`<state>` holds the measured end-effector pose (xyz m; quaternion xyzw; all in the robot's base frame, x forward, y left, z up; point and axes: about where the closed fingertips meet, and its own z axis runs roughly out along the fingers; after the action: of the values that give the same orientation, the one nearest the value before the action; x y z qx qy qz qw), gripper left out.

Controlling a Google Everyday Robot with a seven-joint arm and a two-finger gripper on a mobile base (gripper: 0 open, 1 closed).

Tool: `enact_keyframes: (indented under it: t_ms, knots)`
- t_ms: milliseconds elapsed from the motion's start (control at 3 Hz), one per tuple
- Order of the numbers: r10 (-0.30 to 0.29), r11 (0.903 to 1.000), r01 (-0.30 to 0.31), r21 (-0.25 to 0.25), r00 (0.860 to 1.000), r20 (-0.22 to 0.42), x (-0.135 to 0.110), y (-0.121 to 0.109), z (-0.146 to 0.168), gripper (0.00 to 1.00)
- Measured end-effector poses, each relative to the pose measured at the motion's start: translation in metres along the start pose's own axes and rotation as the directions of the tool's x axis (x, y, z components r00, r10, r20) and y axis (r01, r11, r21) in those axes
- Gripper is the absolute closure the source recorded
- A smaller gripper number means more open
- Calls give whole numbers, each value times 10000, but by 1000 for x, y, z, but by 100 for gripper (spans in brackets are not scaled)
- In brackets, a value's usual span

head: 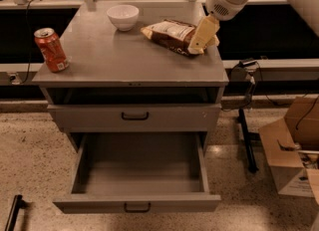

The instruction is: Place brown chip bag into middle drawer

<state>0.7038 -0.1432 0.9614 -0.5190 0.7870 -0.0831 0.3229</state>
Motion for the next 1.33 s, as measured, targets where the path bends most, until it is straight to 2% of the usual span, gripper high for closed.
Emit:
enact_keyframes:
  t_ms: [333, 667, 1000, 1333]
  knots:
    - [340, 9993, -335, 179, 9990, -294, -1, 3, 34, 0]
    - [838, 9965, -838, 0, 9964, -154, -5, 10, 66, 0]
    - [1374, 9896, -1377, -419, 9905, -99, -3, 20, 99, 18]
    - [1713, 9837, -1721, -514, 9850, -188, 4, 25, 120, 41]
